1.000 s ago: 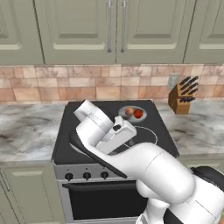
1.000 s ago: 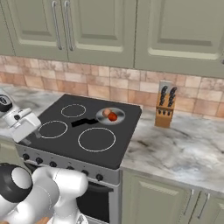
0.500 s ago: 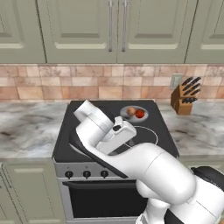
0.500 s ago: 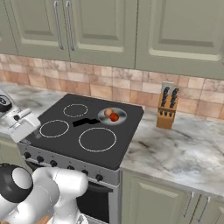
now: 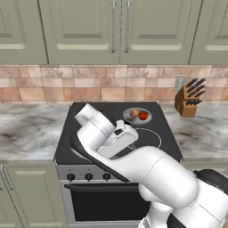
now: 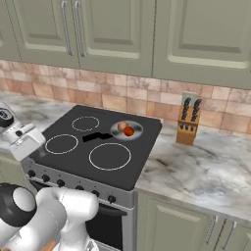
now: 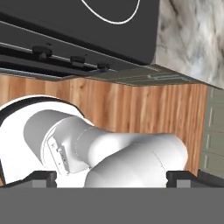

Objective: Place the pan on the rear right burner on the stove. Then place the tomato and the onion in the pan and turn on the rear right burner.

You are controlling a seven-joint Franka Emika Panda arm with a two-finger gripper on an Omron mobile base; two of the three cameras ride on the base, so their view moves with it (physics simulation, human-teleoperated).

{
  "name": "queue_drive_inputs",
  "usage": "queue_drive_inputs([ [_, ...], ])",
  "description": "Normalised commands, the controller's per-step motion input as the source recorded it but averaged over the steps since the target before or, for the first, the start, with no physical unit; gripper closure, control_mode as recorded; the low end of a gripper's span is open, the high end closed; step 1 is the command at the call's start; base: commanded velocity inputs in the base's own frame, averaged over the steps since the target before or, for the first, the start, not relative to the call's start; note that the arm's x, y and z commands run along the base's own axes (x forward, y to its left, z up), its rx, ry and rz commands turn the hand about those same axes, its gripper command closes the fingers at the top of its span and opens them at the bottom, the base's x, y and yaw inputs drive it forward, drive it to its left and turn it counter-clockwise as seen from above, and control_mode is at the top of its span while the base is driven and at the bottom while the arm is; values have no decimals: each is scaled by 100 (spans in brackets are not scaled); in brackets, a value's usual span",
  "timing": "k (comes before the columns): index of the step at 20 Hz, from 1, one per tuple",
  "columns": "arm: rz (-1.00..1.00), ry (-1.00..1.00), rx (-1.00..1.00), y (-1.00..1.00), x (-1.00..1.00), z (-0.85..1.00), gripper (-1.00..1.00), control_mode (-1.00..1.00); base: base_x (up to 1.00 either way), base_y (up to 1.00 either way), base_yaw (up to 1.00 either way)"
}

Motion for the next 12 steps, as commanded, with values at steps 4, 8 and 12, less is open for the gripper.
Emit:
queue_drive_inputs([
  [4,0,0,-1,27,0,-19,-100,-100,0,0,0],
  [8,0,-1,-4,36,0,-22,-100,-100,0,0,0],
  [12,0,-3,-4,37,0,-6,-100,-100,0,0,0],
])
